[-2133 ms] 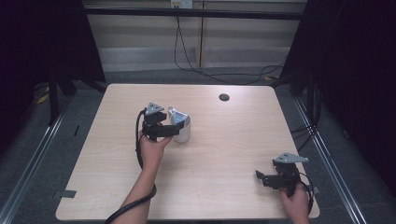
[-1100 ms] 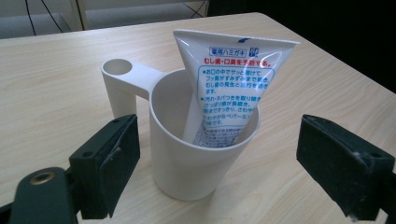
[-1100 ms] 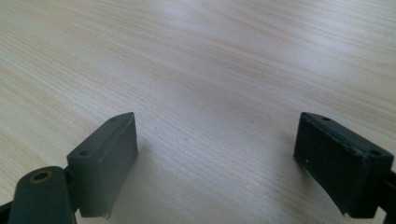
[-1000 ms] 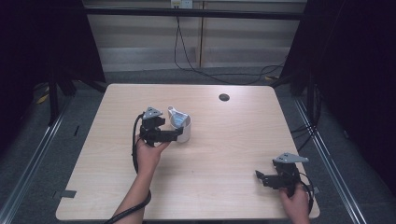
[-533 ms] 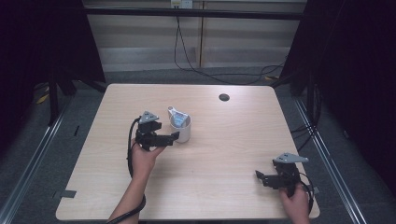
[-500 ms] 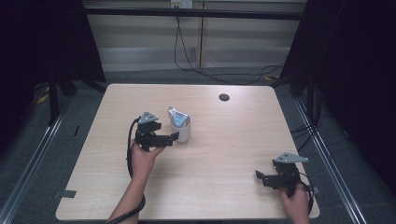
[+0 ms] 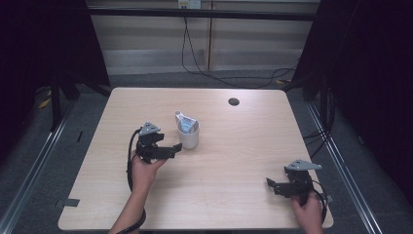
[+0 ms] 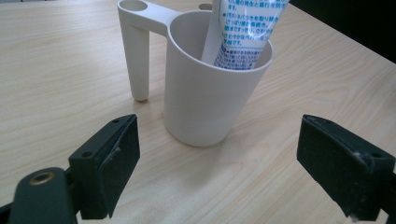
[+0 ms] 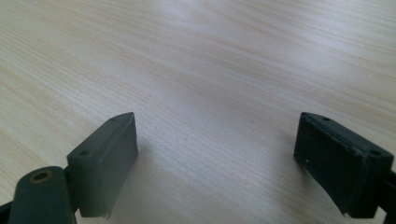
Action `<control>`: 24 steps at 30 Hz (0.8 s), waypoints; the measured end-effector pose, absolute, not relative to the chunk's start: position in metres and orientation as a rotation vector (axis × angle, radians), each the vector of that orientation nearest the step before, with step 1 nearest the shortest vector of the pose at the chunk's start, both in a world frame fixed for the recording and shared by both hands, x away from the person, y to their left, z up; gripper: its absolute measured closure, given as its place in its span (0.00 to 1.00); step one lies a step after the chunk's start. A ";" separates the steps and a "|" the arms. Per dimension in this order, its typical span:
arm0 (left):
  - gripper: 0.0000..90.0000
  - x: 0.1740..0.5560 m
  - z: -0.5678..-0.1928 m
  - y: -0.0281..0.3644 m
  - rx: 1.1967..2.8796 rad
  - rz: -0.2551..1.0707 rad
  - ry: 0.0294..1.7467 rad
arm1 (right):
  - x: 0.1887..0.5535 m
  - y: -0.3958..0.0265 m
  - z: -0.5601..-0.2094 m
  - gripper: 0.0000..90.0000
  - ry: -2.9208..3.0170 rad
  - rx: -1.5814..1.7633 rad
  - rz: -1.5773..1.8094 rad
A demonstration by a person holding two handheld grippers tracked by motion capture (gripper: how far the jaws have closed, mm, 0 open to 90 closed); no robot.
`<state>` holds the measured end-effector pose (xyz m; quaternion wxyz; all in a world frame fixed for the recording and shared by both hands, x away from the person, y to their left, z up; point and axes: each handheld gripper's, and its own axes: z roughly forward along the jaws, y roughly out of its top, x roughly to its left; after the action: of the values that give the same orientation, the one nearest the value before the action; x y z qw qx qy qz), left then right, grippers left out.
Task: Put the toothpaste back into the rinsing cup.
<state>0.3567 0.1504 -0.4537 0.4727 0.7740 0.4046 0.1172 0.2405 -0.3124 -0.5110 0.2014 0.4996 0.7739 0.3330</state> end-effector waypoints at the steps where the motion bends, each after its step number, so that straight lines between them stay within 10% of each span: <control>1: 0.15 0.356 -0.455 0.151 1.901 0.283 0.989 | 0.241 -0.312 -0.511 0.14 2.162 1.396 0.931; 24: 0.15 0.341 -0.487 0.182 1.901 0.271 1.053 | 0.241 -0.312 -0.511 0.14 2.162 1.396 0.930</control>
<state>0.3409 0.1819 -0.4874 0.4582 0.7716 0.4272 0.1100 0.2405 -0.3124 -0.5110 0.2014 0.4997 0.7739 0.3330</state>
